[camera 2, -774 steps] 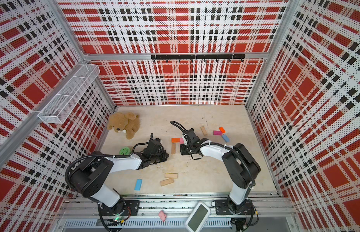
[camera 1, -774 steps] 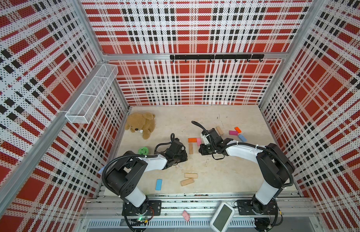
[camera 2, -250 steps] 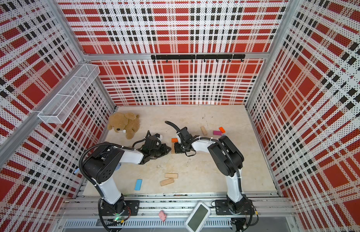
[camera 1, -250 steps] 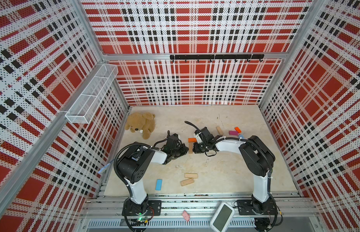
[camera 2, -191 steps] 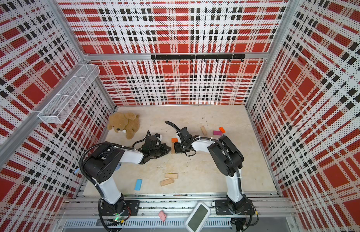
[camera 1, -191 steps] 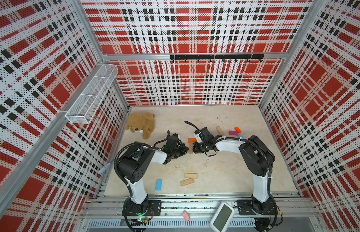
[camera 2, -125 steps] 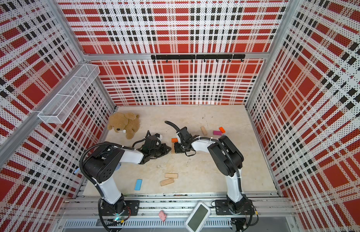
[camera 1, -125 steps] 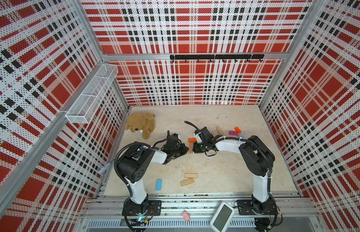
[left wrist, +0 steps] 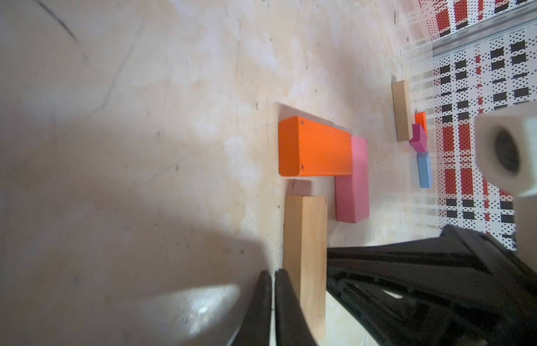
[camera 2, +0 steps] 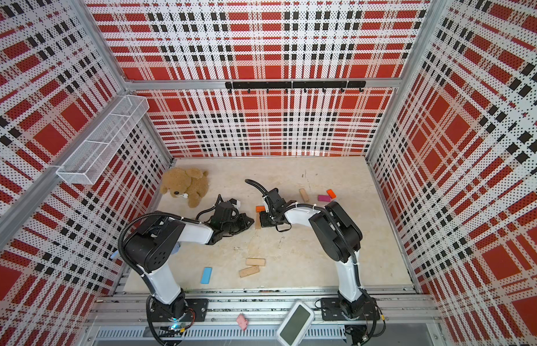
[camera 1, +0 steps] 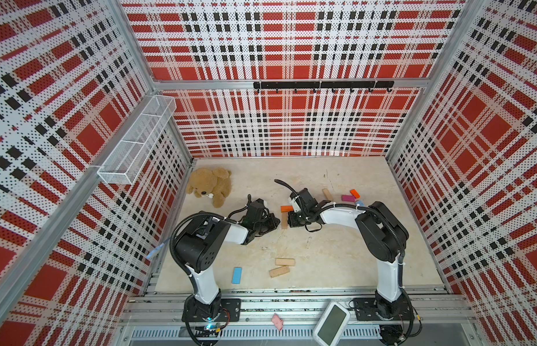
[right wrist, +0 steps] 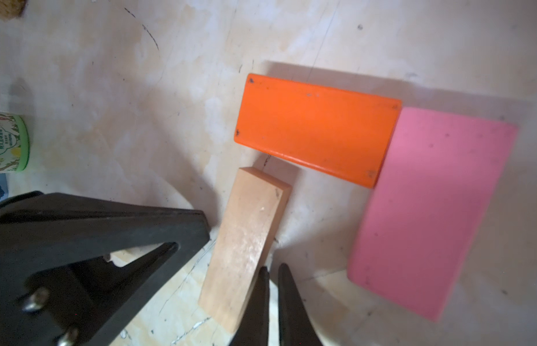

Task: Assemble the letter p with building blocks
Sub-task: Assemble the building block at the center of the board.

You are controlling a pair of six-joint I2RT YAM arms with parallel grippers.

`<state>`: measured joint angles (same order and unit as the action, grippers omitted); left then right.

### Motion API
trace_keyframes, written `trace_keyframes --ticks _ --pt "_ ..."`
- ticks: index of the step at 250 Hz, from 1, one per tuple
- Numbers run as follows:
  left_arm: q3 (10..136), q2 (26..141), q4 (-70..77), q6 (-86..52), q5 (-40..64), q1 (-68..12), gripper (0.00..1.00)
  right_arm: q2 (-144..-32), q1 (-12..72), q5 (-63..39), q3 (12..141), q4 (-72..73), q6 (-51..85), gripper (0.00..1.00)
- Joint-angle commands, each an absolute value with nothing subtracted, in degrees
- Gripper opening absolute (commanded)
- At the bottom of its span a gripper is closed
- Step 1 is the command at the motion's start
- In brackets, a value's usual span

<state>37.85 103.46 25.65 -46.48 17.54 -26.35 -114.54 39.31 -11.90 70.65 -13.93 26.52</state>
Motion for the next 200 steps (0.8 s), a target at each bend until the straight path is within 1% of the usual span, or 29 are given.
trace_keyframes --ticks 1,200 --pt "36.5 105.1 22.3 -46.9 15.9 -25.9 0.11 -115.8 39.6 -10.6 71.7 -14.3 25.9 0.12" --pt "37.2 107.4 23.4 -47.2 16.5 -26.0 0.11 -116.7 39.7 -10.2 72.6 -15.0 24.1 0.14"
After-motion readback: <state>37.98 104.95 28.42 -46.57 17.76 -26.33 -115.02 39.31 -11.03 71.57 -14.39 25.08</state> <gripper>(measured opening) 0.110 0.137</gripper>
